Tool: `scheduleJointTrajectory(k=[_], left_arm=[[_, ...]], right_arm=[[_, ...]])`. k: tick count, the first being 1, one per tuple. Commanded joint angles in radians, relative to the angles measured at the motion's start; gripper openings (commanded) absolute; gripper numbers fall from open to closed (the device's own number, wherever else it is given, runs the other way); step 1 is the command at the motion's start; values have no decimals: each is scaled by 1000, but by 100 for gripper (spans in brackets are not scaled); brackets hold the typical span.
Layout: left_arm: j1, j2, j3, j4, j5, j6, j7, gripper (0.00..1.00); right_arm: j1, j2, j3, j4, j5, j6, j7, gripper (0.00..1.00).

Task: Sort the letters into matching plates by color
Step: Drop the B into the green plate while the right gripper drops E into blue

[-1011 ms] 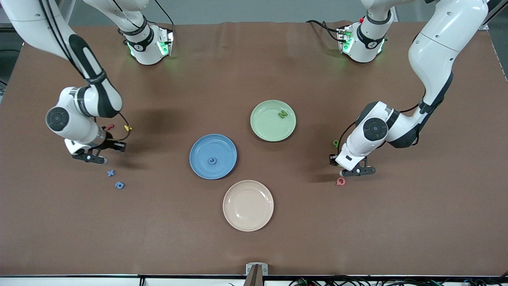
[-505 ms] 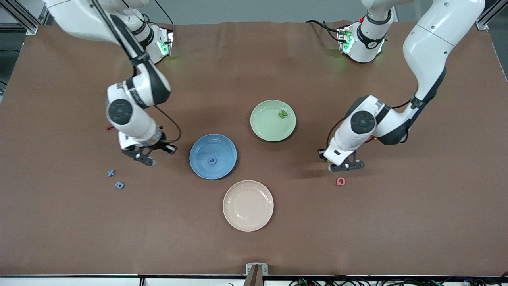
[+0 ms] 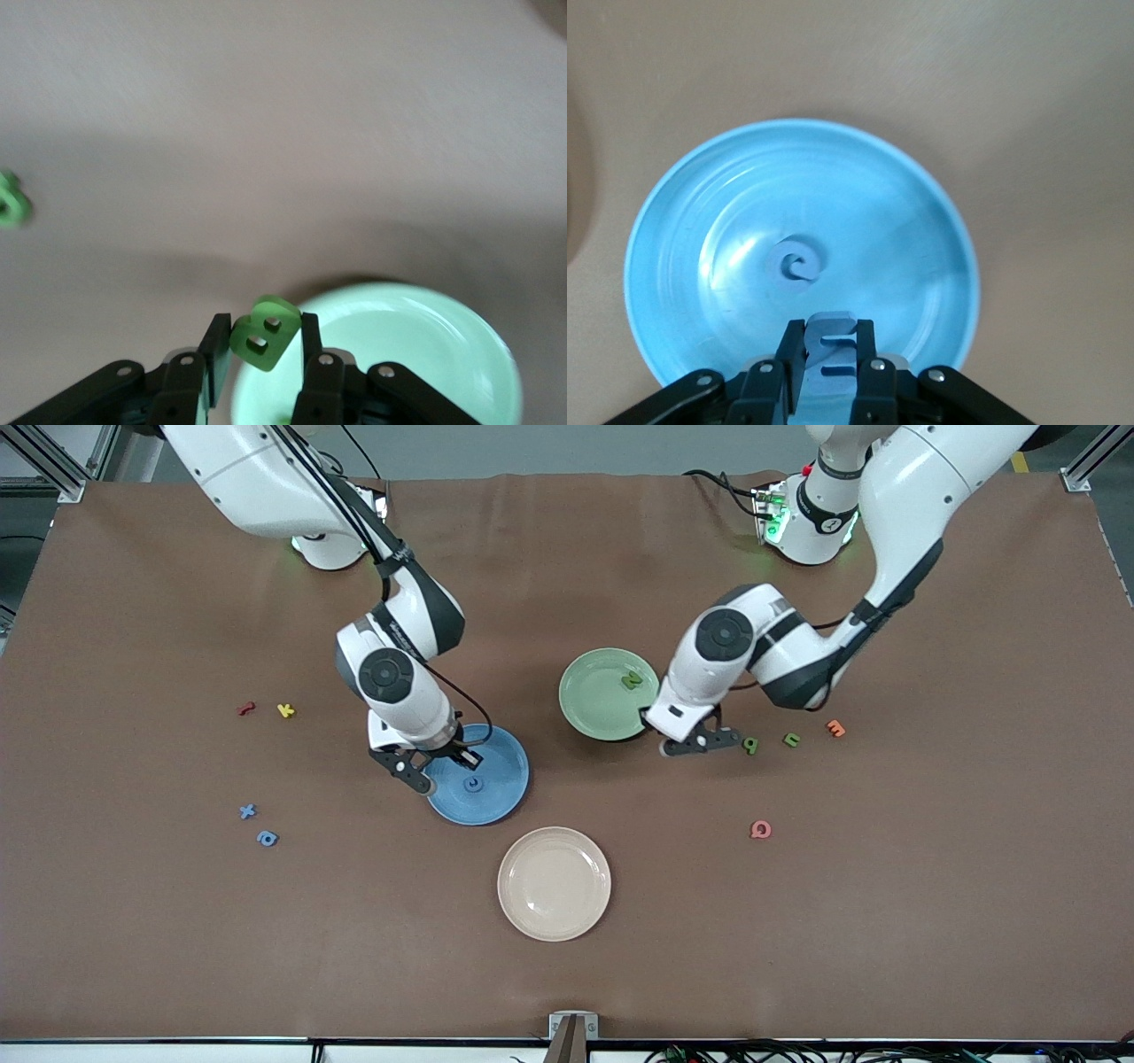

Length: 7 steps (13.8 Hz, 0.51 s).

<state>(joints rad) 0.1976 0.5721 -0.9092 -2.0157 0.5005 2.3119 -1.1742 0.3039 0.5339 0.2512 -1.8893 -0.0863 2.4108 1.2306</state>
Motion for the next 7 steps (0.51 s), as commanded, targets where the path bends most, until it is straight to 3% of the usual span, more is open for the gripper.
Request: scheduleJointTrajectory(k=[1,4,7], left_arm=[[-82,5,-14,-9,-17,-12,-114,17],[-161,21,-14,-17,-17,-12,-206,17],[-196,41,-13,-28,-16,-11,-226,18]], right_arm=[[6,41,-9,53,-21,-9,29,100],[-12,40,-15,49,-30,-18,-20,100],[-106,11,-18,26,-30,-50,-214,100]])
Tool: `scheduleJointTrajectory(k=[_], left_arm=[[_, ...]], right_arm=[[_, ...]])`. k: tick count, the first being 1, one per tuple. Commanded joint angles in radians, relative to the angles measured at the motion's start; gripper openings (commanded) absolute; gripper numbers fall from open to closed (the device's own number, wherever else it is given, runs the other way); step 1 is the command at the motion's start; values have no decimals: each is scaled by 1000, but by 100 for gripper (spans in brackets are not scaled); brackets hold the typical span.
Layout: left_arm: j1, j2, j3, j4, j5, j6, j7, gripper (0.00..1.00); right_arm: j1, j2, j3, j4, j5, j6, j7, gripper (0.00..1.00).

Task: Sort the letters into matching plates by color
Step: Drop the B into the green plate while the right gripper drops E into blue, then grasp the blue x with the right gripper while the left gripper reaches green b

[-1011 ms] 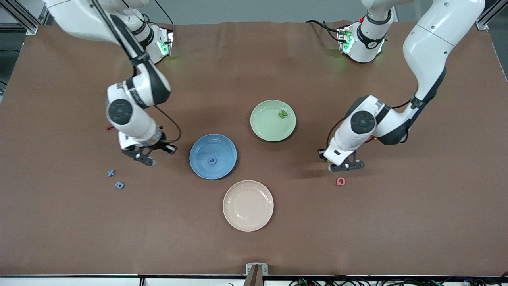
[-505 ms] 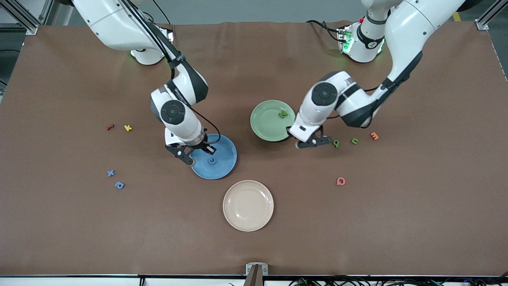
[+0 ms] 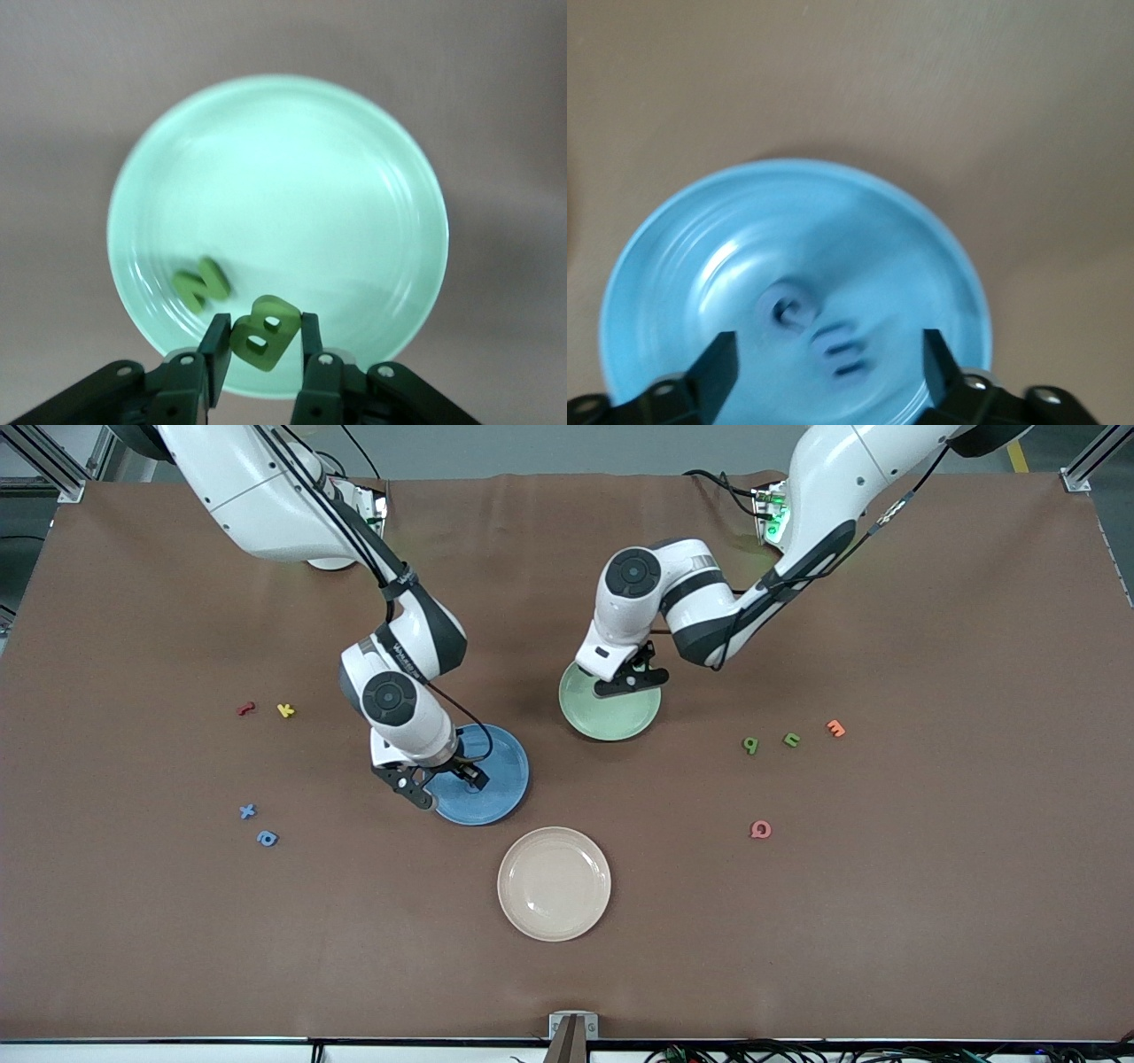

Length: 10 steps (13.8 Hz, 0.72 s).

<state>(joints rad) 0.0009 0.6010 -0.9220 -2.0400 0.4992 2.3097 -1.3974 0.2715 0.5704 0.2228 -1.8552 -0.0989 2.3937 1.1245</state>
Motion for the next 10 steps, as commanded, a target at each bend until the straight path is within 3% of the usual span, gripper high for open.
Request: scheduleJointTrajectory(k=[1,5,10], left_arm=[[-12,17,2,-9,-16,-9,-5,18],[-21,42,3,-19,-4,-3,-18,18],[-25,62,17,-23,13,19,-23,18]], right_arm=[[-112,-41,10,-12,-18,-50,-180,100],[-273,-87,10,-45,-21,-67,-506,98],[-484,-92,10,-59,-22,-59,-885,76]])
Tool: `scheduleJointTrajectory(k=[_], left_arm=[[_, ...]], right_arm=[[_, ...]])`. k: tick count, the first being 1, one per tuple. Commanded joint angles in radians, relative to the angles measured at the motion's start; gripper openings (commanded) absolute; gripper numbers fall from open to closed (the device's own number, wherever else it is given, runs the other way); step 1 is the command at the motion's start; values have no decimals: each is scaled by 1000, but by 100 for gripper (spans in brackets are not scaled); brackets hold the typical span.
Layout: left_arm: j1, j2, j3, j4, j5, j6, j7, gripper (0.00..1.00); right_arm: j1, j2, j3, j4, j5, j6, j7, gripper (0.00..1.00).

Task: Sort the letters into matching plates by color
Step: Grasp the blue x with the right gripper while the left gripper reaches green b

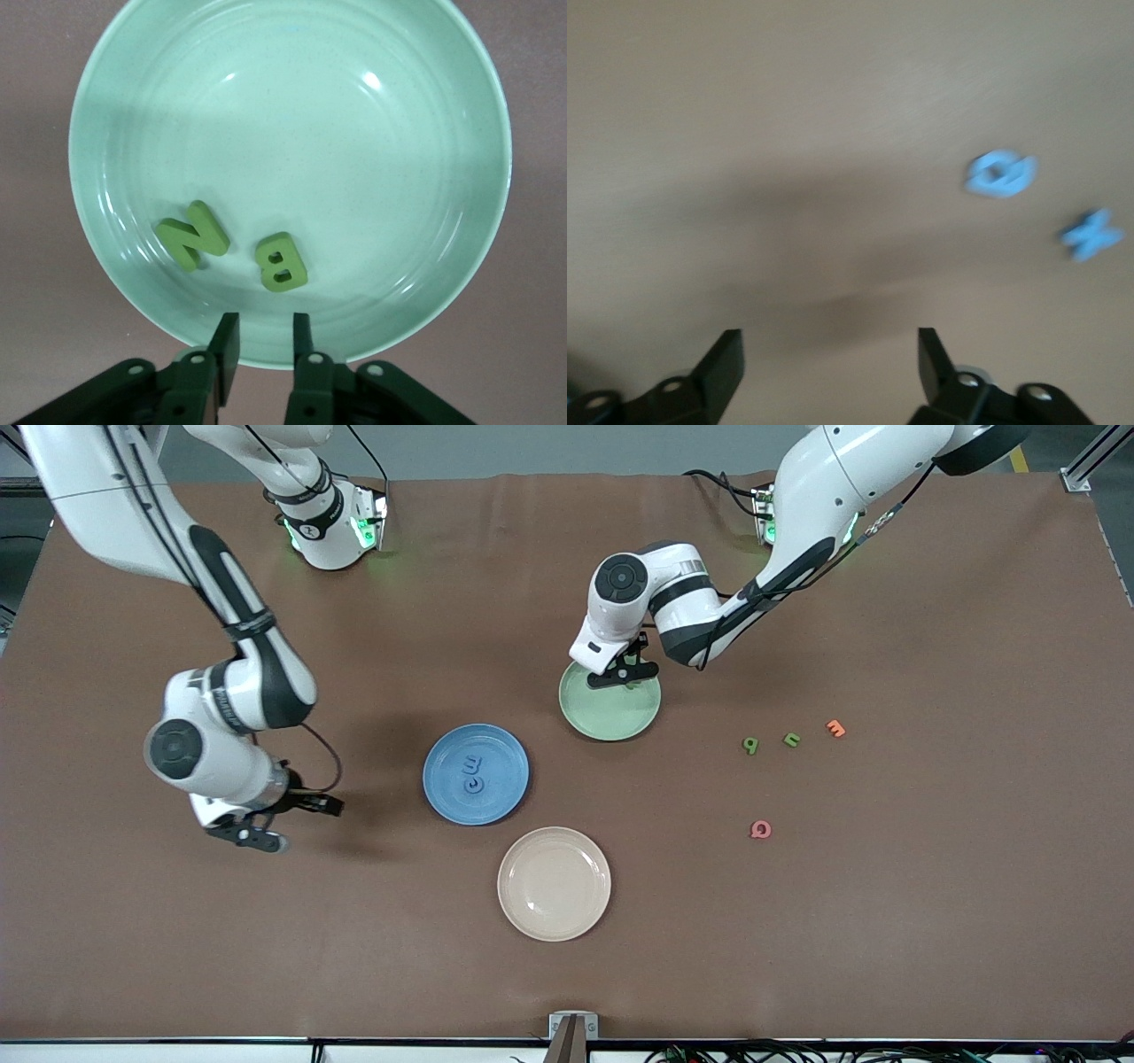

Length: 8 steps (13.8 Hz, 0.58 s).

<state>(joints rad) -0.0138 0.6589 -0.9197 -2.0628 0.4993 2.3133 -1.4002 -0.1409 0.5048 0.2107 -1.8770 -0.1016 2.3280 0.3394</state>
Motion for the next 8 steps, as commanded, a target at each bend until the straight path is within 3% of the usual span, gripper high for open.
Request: scheduleJointTrajectory(k=[1,2,3,5,8], left_arm=[[-27,4,25,0,19,17,-22,18],[-49,2,50,3,19,17,-22,18],[-64,2,71,4,21,17,-22,26],[-48,-13,71,3,24,12,-16,85],[1,-59,67,3,24,5,19,92]], right_arm=[[-110,-25,22,-45,-21,13,-165,67],[-146,-20,22,-47,-32,20,-222,57],[-172,-19,22,-48,-49,27,-258,55],[-216,-14,22,-50,-91,40,-289,54],[-232,-3,22,-112,-95,144,-289,54]])
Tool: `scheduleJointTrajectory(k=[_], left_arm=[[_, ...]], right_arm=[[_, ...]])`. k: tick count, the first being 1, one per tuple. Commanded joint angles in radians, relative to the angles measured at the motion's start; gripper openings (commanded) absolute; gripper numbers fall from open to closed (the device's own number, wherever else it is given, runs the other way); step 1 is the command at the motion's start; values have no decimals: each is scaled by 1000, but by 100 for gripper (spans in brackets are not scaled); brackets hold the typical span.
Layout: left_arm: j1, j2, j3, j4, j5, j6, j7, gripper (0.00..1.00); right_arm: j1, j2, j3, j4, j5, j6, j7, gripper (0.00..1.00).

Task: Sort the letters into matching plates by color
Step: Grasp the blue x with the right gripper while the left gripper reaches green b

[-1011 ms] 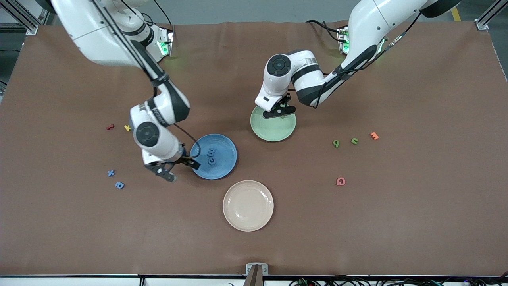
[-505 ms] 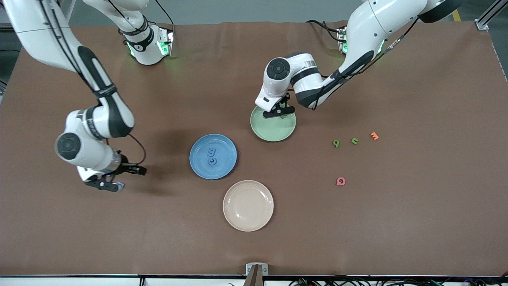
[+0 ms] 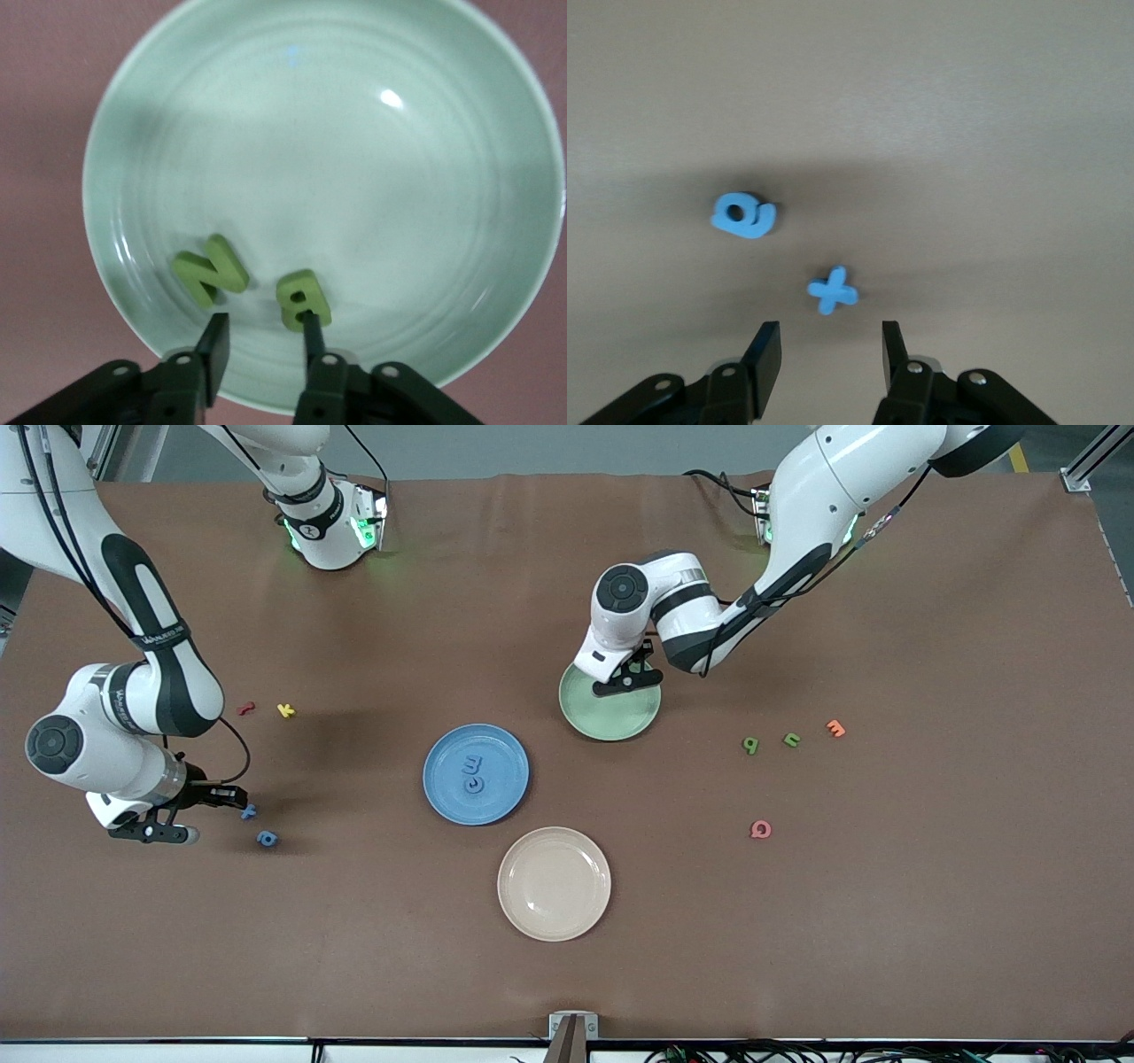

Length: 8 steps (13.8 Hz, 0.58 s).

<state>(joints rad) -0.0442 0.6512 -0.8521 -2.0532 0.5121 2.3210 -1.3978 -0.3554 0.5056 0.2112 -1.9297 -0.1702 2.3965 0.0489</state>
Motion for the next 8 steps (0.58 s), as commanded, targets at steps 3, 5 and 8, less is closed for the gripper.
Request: scheduleJointTrajectory(k=[3,5,8], left_arm=[[136,-110,-34,-12,9,-11,136,92],[252,-111,-91,-36,12,-20,230,94],[371,-145,-127,-103,19,-14,336,94]], right_arm=[[-25,33,22,-65,-28,121,2,54],[-23,47,22,-61,-28,141,2,54],[-22,62,22,-48,-32,148,0,54]])
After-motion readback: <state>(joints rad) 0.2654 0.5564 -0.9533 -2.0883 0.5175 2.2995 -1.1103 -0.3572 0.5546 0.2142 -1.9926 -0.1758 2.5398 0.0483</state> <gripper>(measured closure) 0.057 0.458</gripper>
